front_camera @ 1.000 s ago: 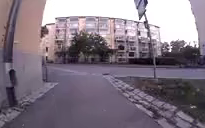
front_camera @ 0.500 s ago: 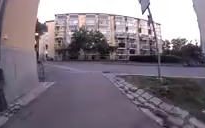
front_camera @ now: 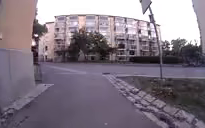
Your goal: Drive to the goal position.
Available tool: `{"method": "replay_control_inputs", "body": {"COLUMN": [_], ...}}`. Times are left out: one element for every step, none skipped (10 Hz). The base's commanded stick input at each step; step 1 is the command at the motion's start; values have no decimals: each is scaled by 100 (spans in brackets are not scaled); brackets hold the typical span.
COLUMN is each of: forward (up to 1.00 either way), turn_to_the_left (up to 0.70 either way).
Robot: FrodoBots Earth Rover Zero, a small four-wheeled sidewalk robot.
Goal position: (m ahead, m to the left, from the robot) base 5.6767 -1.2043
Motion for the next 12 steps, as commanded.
{"method": "replay_control_inputs", "body": {"forward": [50, 50, 50, 50, 50, 50, 50, 50, 50, 50, 50, 50], "turn_to_the_left": [-1, -1, -1, -1, -1, -1, -1, -1, -1, -1, -1, -1]}}
